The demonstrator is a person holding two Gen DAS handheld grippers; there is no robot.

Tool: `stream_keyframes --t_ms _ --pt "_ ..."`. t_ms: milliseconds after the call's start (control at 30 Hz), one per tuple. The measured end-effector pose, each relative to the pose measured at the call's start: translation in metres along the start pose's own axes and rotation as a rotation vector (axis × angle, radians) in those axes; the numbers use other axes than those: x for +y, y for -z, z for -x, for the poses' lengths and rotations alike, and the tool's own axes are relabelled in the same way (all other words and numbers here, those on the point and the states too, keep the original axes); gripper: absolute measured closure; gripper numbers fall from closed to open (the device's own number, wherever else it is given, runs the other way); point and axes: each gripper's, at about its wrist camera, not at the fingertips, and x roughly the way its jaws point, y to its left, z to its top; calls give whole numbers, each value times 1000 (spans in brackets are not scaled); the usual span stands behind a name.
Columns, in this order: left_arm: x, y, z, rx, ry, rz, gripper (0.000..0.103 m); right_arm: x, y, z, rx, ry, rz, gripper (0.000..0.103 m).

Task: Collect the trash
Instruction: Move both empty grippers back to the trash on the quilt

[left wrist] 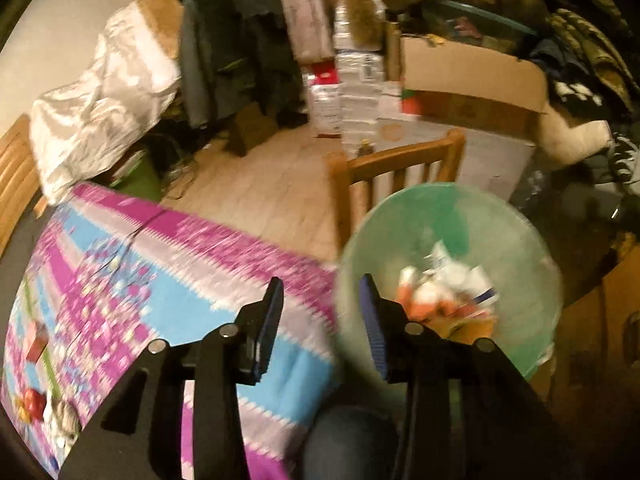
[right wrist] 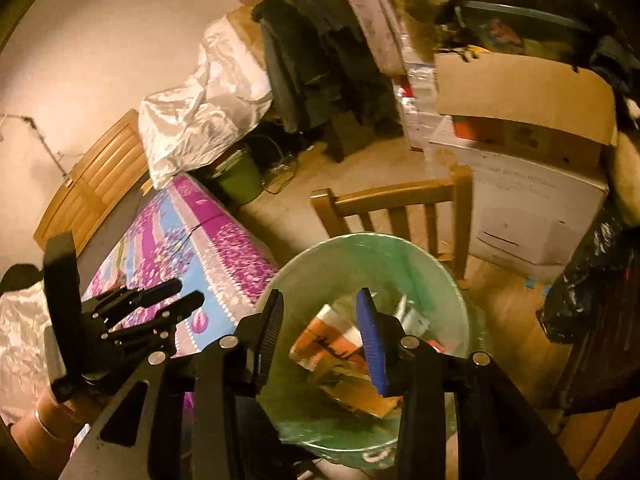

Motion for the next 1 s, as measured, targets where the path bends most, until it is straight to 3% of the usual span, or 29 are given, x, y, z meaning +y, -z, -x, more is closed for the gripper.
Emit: stream_keyframes --t_ms 233,467,767,1000 --pt "73 65 17 40 -93 187 63 59 0 -24 29 -89 93 63" --pt "159 174 55 105 -222 468 63 161 20 -72 155 -217 266 63" --pt "249 329 132 160 -473 856 64 325 95 -131 367 -399 536 63" --pt "313 401 173 136 -619 1052 64 419 174 -170 520 -501 689 62"
